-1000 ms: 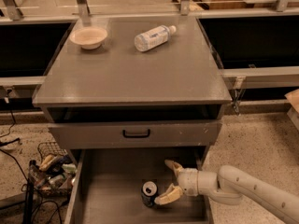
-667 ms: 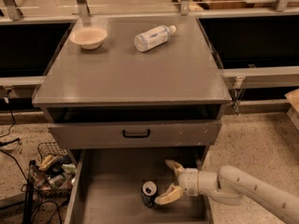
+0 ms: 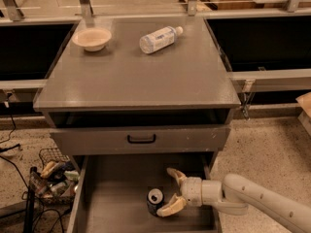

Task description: Pick pepsi can from middle drawer and place on counter

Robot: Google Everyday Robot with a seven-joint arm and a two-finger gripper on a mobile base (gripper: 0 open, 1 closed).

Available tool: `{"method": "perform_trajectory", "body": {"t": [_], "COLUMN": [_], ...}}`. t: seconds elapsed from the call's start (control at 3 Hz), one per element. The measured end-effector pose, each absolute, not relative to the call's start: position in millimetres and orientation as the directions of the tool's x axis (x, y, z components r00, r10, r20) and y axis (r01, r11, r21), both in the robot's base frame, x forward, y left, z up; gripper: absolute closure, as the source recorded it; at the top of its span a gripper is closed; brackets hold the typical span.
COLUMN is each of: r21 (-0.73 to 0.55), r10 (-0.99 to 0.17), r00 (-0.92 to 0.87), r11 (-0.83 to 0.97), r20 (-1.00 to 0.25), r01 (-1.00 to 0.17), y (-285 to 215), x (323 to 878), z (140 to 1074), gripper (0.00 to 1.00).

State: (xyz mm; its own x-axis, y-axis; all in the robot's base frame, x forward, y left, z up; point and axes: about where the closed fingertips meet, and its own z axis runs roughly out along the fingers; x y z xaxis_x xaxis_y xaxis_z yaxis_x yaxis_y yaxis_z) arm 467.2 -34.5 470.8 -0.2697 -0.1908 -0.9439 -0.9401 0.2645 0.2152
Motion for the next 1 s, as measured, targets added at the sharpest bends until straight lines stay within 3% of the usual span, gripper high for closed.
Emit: {"method": "perform_trajectory", "body": {"t": [1.0], "r21": [0.244], "r10": [-0.193], "r00": [-0.292], "r11": [0.237], "r20": [-0.937], "r01": [-0.94], "y": [-24.8], "x": [455.2], "z": [456.7], "gripper": [0.0]}}
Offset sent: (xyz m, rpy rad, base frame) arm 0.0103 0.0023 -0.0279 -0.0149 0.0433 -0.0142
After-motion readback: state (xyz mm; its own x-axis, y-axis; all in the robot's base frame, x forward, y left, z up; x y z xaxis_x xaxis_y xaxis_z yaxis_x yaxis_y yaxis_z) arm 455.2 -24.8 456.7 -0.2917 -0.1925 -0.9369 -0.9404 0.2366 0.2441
